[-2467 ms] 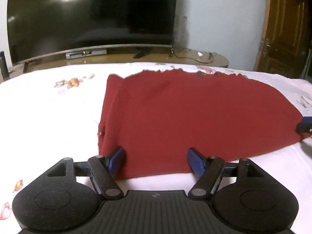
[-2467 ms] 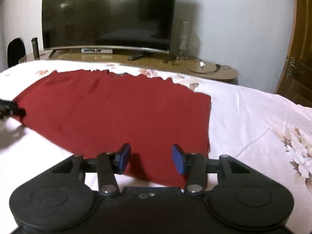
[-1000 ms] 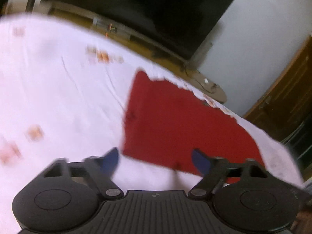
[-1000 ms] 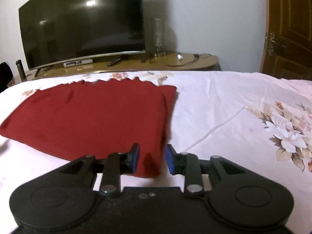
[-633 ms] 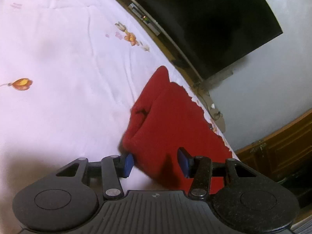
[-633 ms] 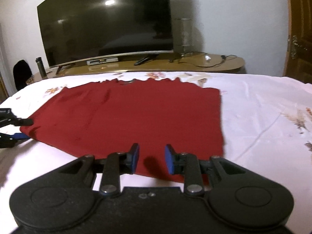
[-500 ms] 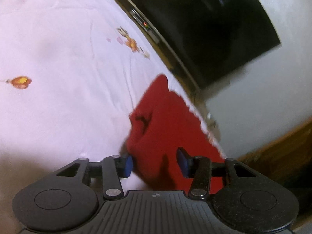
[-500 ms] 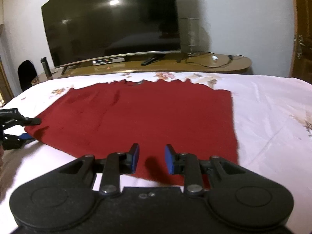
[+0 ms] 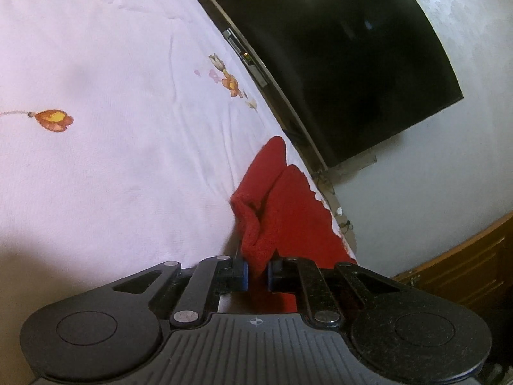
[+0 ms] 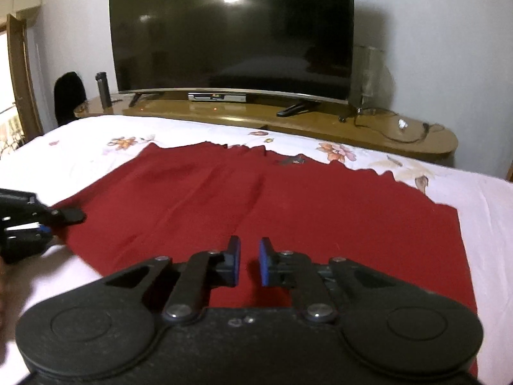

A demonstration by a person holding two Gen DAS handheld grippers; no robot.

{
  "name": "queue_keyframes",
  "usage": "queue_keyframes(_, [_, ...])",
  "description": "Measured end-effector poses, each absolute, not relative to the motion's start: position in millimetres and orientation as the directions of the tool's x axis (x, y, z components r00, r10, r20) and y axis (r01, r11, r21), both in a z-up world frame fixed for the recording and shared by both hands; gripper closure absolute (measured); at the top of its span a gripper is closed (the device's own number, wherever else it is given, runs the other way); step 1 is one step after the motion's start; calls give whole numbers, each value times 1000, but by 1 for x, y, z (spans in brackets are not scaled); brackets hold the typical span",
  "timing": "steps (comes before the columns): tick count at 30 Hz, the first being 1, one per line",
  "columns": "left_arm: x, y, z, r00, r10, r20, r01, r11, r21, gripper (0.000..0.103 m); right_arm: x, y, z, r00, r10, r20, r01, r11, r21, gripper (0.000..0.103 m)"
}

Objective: Fold small clothes

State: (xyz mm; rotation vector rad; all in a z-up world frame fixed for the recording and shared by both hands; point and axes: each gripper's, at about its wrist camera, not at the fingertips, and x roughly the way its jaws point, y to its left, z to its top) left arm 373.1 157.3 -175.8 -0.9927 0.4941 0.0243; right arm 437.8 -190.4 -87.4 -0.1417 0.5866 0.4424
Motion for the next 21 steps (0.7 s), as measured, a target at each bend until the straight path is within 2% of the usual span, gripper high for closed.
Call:
queue_keyframes(4, [373, 157, -176, 892, -195, -407, -235, 569, -788, 93, 457, -184, -93, 733, 356, -580, -429, 903, 13, 91])
queue_keyframes(6, [373, 154, -173, 890, -193, -413, -238, 578, -781, 93, 467, -178, -109, 704, 317, -635, -423, 906, -17, 93])
queue_keyframes(9, [373, 153, -173, 892, -185, -413, -238, 585, -775, 93, 461, -180, -115, 725, 323, -609, -422, 907, -21, 93])
queue_keyframes(18, [365, 152, -171, 898, -179, -402, -231, 585, -777, 93, 463, -180, -115, 719, 326, -614, -414, 910, -1, 92])
queue_keyframes(21, [365, 150, -158, 911, -183, -369, -199, 589, -783, 93, 461, -179, -119, 731, 324, -601, -416, 909, -16, 92])
